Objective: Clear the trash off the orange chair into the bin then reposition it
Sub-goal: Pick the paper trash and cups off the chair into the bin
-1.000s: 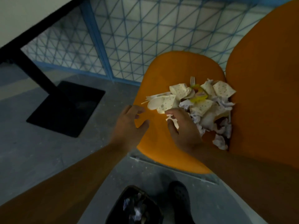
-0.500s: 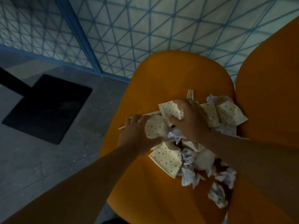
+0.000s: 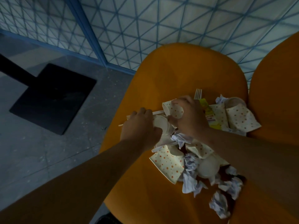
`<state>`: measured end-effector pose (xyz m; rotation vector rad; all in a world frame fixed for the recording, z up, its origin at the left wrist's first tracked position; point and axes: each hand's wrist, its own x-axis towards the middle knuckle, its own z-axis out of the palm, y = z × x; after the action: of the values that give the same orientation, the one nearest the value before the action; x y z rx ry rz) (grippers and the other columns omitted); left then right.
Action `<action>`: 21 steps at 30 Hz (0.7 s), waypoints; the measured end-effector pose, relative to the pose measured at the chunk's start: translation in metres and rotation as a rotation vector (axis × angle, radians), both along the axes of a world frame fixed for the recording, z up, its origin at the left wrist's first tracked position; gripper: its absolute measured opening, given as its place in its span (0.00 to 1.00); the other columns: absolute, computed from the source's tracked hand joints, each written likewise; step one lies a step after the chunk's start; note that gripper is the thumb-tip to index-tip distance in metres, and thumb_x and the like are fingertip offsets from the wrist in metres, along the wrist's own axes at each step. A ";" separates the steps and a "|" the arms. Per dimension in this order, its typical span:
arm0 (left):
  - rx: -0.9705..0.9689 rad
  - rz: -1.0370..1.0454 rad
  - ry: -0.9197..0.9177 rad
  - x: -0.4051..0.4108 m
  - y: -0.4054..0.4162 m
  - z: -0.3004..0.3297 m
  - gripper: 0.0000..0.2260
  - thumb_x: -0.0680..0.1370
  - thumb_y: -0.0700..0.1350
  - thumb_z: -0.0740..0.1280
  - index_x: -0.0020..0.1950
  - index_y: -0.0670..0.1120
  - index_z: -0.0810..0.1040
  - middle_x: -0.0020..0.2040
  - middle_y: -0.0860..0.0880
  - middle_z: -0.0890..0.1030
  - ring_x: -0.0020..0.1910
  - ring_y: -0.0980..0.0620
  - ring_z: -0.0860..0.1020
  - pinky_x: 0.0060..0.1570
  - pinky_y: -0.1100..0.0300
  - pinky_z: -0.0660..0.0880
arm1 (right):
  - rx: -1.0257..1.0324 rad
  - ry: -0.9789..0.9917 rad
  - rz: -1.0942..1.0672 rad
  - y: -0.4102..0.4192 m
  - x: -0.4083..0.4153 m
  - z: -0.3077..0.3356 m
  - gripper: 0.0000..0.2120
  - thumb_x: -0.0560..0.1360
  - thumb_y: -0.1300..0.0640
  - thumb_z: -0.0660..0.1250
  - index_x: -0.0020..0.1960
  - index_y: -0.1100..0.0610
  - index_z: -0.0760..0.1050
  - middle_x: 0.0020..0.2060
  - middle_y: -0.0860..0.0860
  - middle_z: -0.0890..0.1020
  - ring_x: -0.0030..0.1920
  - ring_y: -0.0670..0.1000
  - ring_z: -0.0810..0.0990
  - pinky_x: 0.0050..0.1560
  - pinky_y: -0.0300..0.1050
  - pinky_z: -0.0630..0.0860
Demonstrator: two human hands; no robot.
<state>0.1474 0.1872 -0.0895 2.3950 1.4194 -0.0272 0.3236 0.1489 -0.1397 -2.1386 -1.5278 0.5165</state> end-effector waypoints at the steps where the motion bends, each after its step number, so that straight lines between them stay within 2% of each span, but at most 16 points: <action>1: 0.008 0.010 -0.001 -0.001 0.000 0.002 0.17 0.75 0.54 0.64 0.61 0.49 0.71 0.55 0.49 0.75 0.51 0.50 0.72 0.40 0.58 0.70 | 0.023 -0.003 -0.016 -0.001 0.000 0.002 0.23 0.67 0.49 0.75 0.60 0.52 0.76 0.60 0.50 0.73 0.61 0.58 0.70 0.55 0.55 0.72; 4: 0.009 0.039 -0.018 -0.009 -0.003 0.006 0.13 0.77 0.51 0.63 0.59 0.48 0.71 0.55 0.49 0.75 0.49 0.49 0.73 0.39 0.58 0.69 | 0.087 -0.021 -0.044 -0.005 0.001 0.009 0.22 0.66 0.49 0.75 0.58 0.53 0.76 0.58 0.51 0.74 0.59 0.59 0.72 0.53 0.52 0.73; 7: -0.036 0.079 -0.086 -0.023 -0.009 0.012 0.11 0.78 0.46 0.63 0.59 0.48 0.73 0.55 0.49 0.76 0.47 0.50 0.75 0.40 0.57 0.74 | 0.109 -0.003 -0.063 -0.012 -0.003 0.018 0.23 0.67 0.47 0.73 0.59 0.51 0.75 0.58 0.51 0.73 0.58 0.59 0.73 0.52 0.55 0.75; 11: -0.064 0.083 -0.219 -0.050 -0.022 0.026 0.11 0.77 0.44 0.64 0.59 0.47 0.74 0.54 0.47 0.77 0.46 0.49 0.75 0.42 0.54 0.76 | 0.161 -0.009 -0.048 -0.030 -0.022 0.037 0.26 0.67 0.41 0.69 0.61 0.52 0.74 0.60 0.53 0.73 0.59 0.60 0.73 0.53 0.58 0.75; 15: -0.050 0.099 -0.372 -0.087 -0.047 0.052 0.15 0.77 0.43 0.64 0.64 0.49 0.71 0.58 0.47 0.76 0.47 0.50 0.75 0.42 0.54 0.78 | 0.217 -0.034 -0.049 -0.058 -0.060 0.061 0.26 0.68 0.44 0.71 0.63 0.51 0.73 0.63 0.52 0.72 0.62 0.60 0.70 0.55 0.60 0.74; 19: -0.021 0.069 -0.454 -0.141 -0.079 0.072 0.18 0.78 0.41 0.62 0.67 0.51 0.69 0.61 0.46 0.74 0.48 0.50 0.75 0.42 0.52 0.79 | 0.280 -0.005 -0.069 -0.098 -0.121 0.083 0.27 0.68 0.48 0.74 0.64 0.52 0.71 0.62 0.52 0.72 0.62 0.57 0.69 0.53 0.55 0.73; 21: 0.016 0.052 -0.442 -0.170 -0.096 0.074 0.18 0.77 0.40 0.62 0.67 0.50 0.70 0.60 0.45 0.74 0.49 0.46 0.77 0.44 0.51 0.78 | 0.314 0.017 -0.061 -0.123 -0.158 0.088 0.27 0.68 0.48 0.74 0.64 0.52 0.71 0.61 0.52 0.73 0.60 0.55 0.70 0.54 0.50 0.71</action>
<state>-0.0228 0.0911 -0.0154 2.1925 1.2680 0.4960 0.1658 0.0263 -0.0515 -1.9257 -1.4243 0.2526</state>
